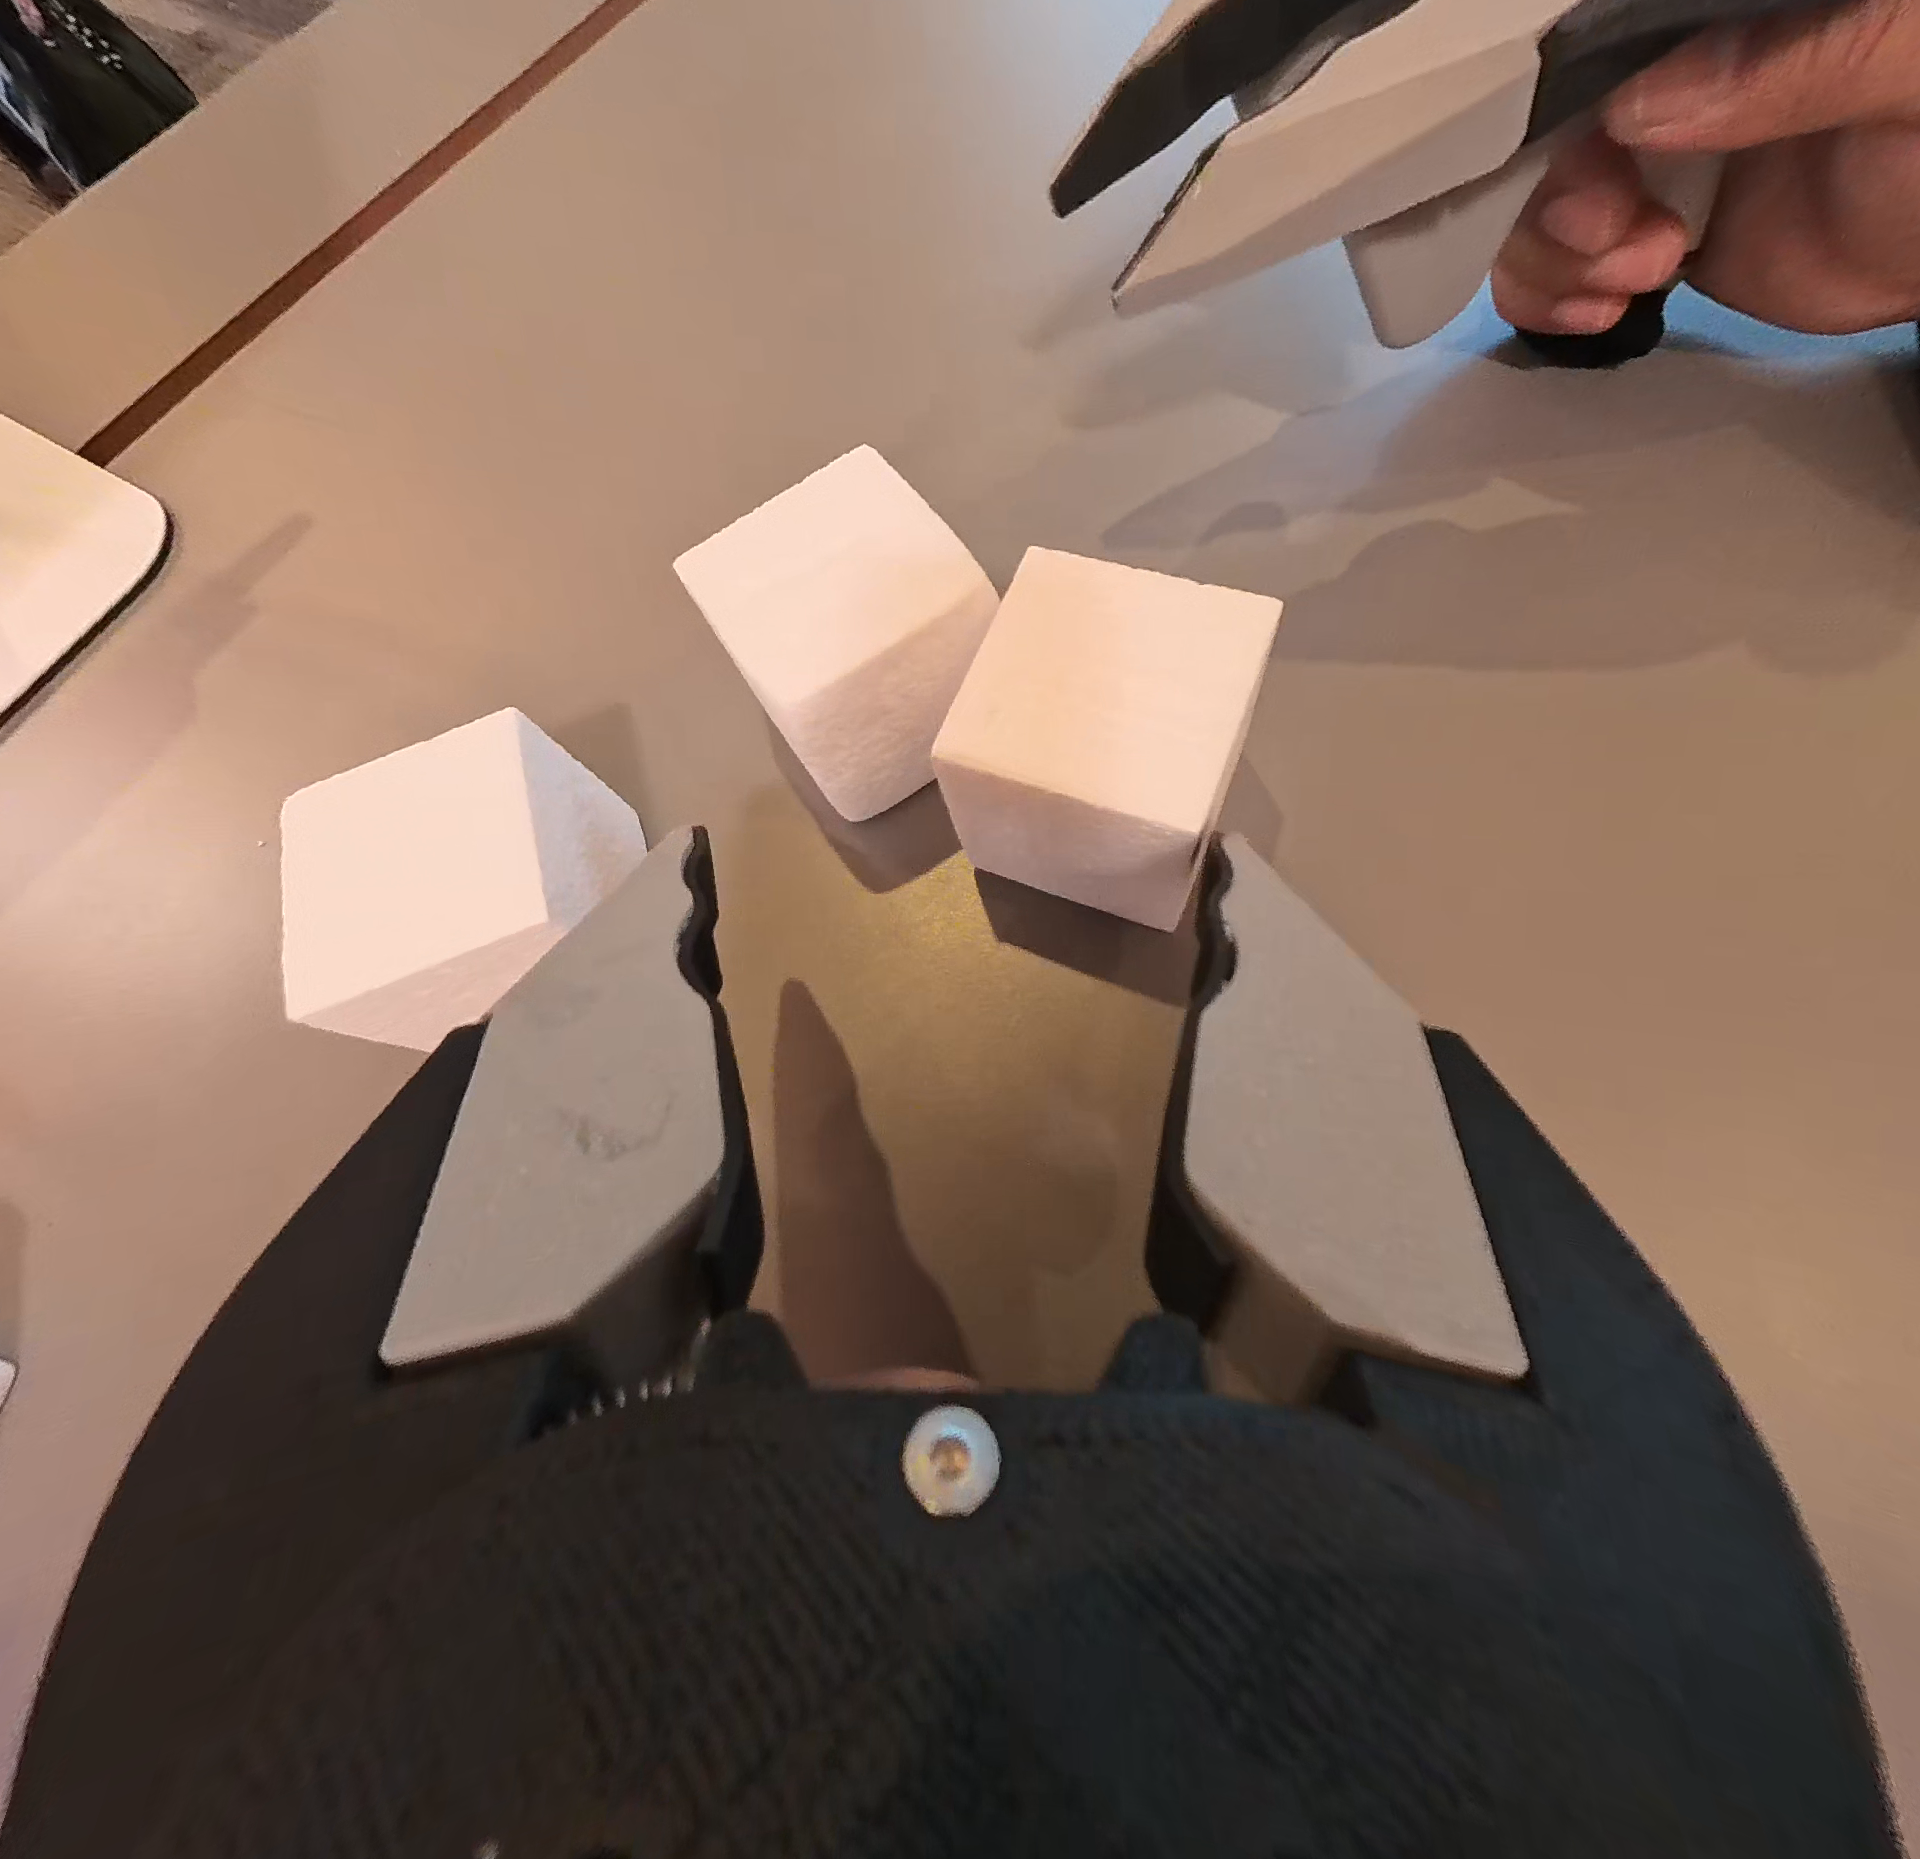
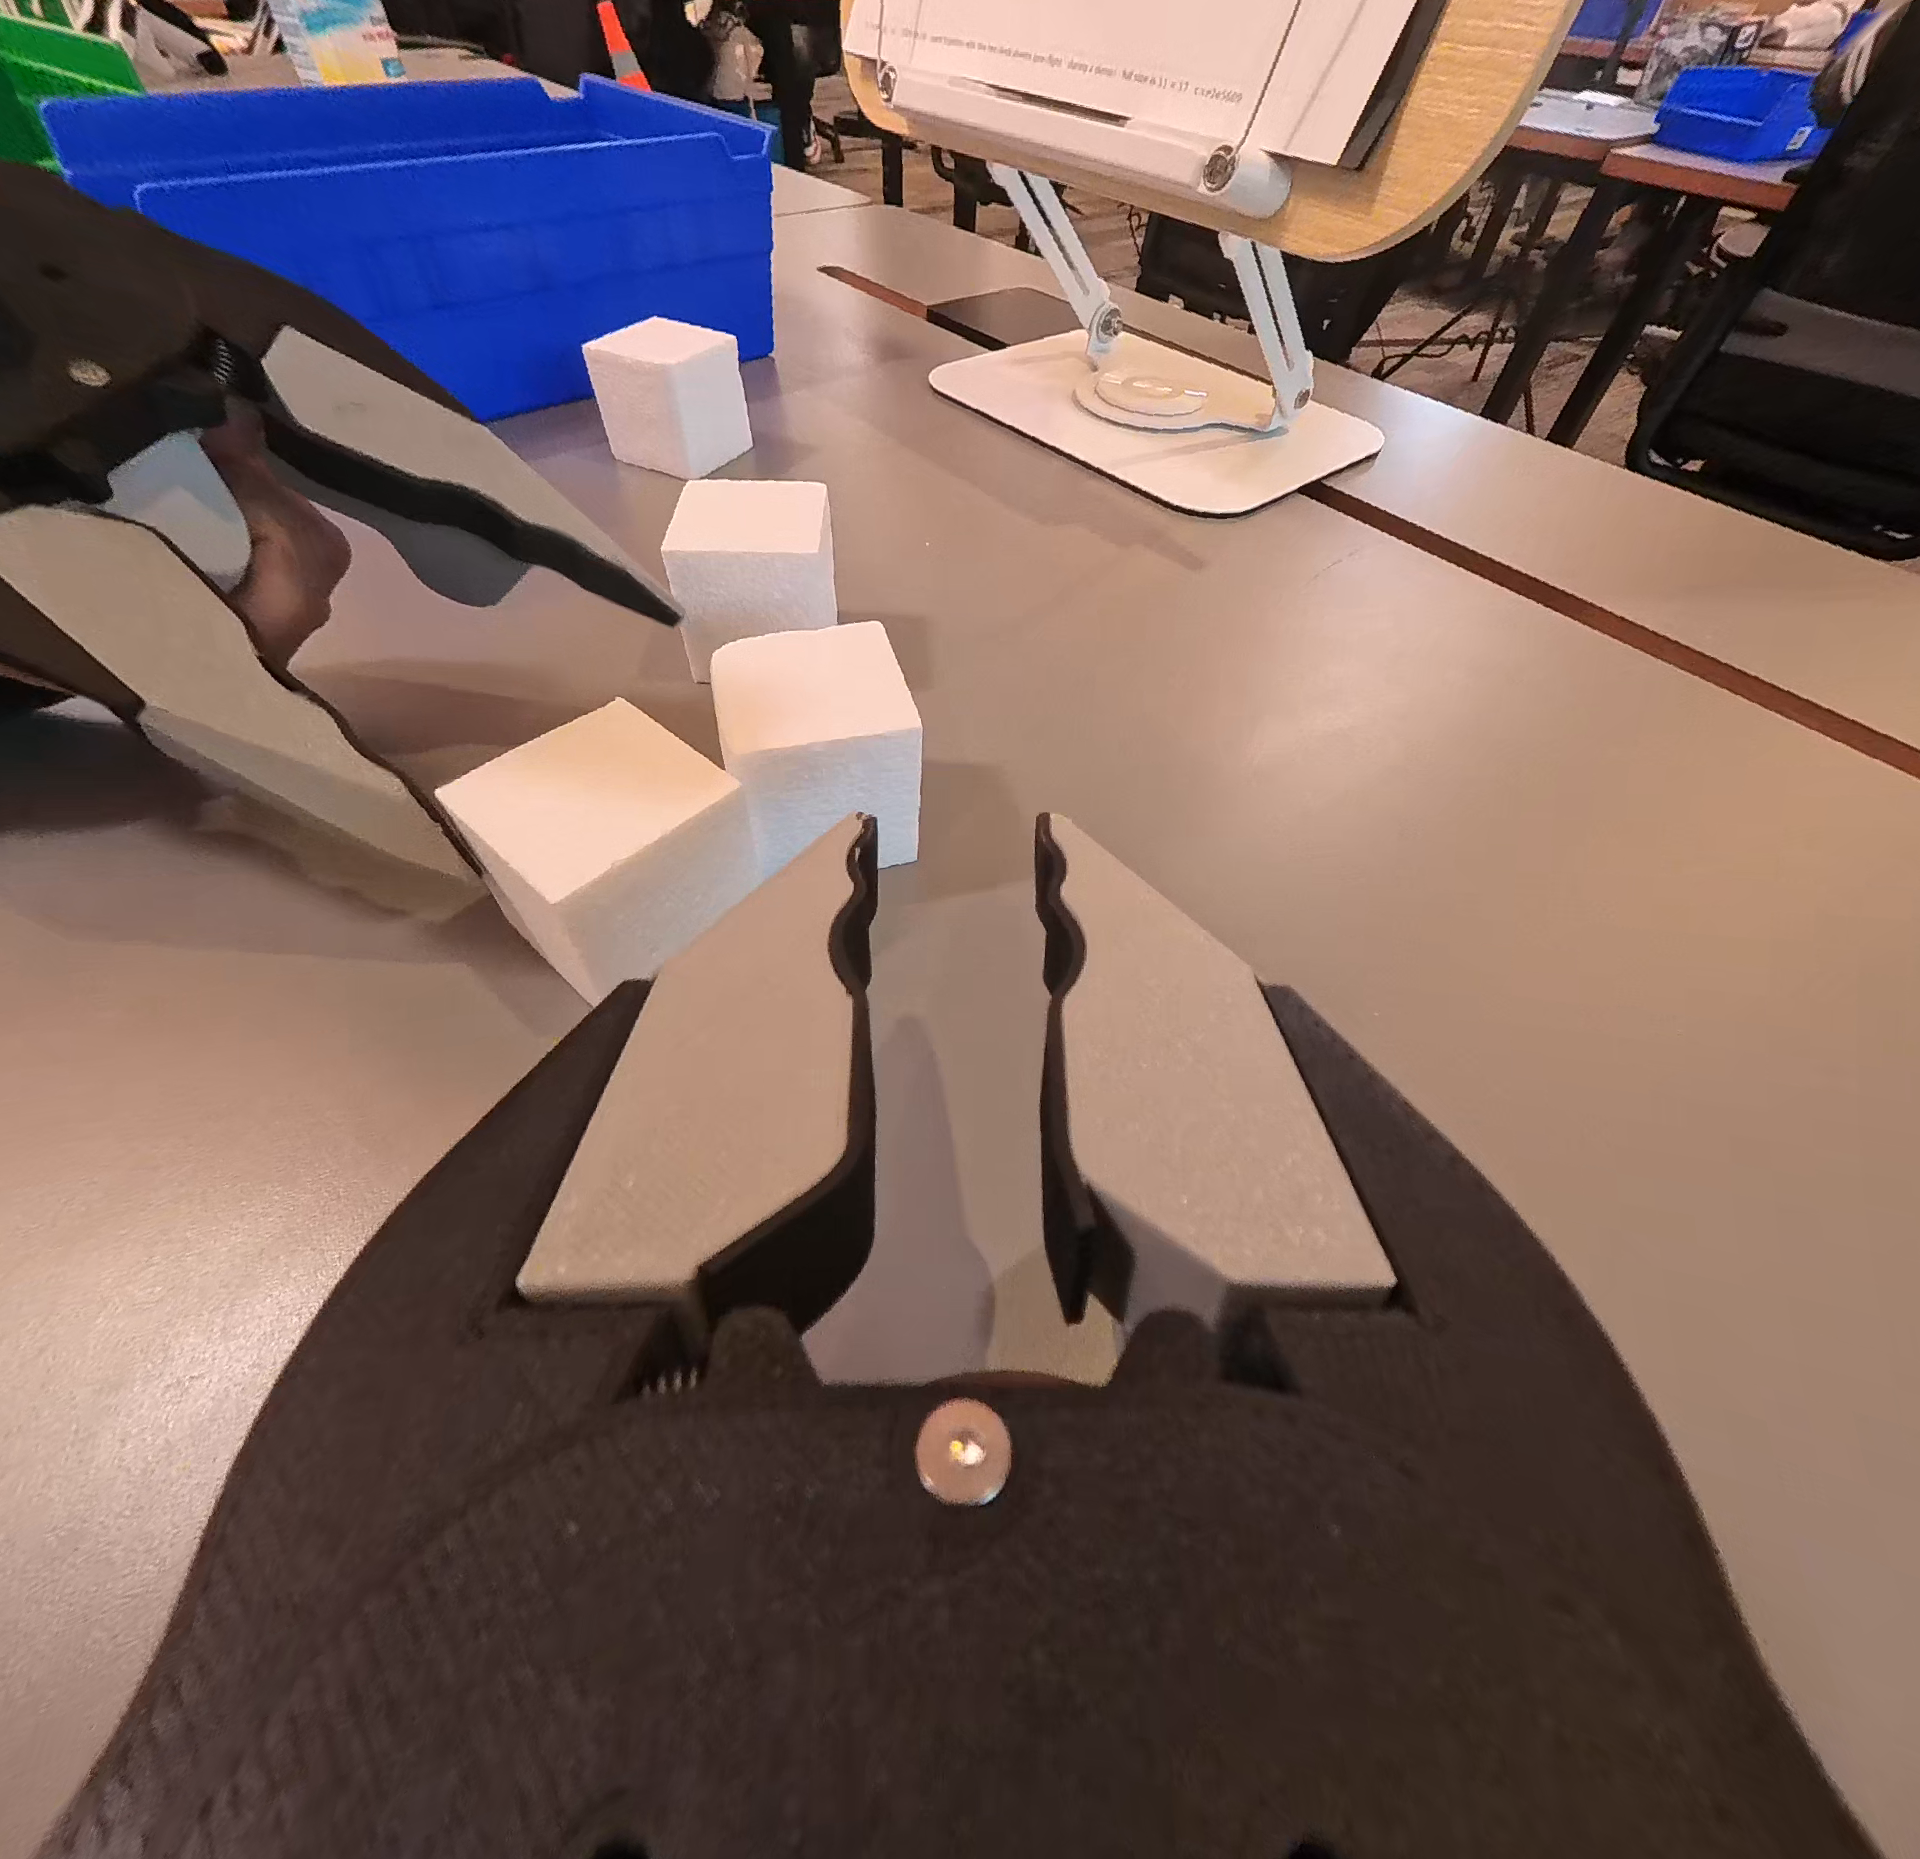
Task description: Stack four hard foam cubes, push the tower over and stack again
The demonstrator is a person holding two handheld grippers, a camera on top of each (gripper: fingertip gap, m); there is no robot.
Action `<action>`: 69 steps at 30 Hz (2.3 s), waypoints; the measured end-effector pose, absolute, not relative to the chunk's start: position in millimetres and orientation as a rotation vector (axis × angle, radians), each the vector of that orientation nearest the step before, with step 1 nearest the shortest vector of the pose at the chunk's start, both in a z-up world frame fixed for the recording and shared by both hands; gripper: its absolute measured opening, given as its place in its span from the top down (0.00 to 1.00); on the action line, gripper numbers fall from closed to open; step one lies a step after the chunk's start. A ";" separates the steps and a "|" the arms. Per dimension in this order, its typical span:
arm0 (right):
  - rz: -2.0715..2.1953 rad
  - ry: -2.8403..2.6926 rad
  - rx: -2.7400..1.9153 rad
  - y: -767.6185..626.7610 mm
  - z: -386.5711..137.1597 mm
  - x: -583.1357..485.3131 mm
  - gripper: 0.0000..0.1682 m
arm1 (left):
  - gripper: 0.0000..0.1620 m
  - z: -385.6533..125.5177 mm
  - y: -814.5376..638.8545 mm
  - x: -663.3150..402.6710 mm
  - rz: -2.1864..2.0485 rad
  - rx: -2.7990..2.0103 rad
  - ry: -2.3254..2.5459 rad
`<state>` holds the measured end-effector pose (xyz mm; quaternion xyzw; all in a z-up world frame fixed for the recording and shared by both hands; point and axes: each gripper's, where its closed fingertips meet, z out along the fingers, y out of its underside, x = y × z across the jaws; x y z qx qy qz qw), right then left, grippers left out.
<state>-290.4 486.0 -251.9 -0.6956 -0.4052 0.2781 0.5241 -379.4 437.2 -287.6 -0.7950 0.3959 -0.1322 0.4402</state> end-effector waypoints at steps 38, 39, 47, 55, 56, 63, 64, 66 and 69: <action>0.664 -1.400 -2.023 485.4 -264.4 -378.3 0.67 | 0.51 -240.2 482.8 -472.5 -0.591 -1.951 0.237; 0.640 -1.407 -2.025 486.6 -266.8 -376.9 0.67 | 0.51 -240.5 483.0 -472.7 -0.590 -1.952 0.236; 0.534 -1.561 -1.993 495.3 -290.6 -366.4 0.67 | 0.51 -245.1 483.6 -470.3 -0.587 -1.968 0.247; 0.652 -1.529 -1.929 497.0 -279.3 -360.8 0.67 | 0.51 -246.8 484.2 -470.3 -0.590 -1.975 0.247; 0.664 -1.527 -1.910 495.3 -273.3 -359.5 0.67 | 0.51 -247.5 484.2 -470.0 -0.586 -1.977 0.250; 0.663 -1.688 -1.738 467.8 -228.6 -354.7 0.67 | 0.51 -249.6 484.2 -467.5 -0.583 -1.985 0.263; 0.650 -1.722 -1.727 463.9 -226.4 -354.1 0.67 | 0.51 -249.4 484.2 -468.0 -0.582 -1.984 0.262; 0.616 -1.761 -1.730 460.9 -225.1 -353.0 0.67 | 0.51 -248.7 484.4 -469.1 -0.581 -1.981 0.257; 0.651 -1.799 -1.752 450.1 -225.8 -354.1 0.67 | 0.51 -248.2 484.4 -469.7 -0.592 -1.978 0.249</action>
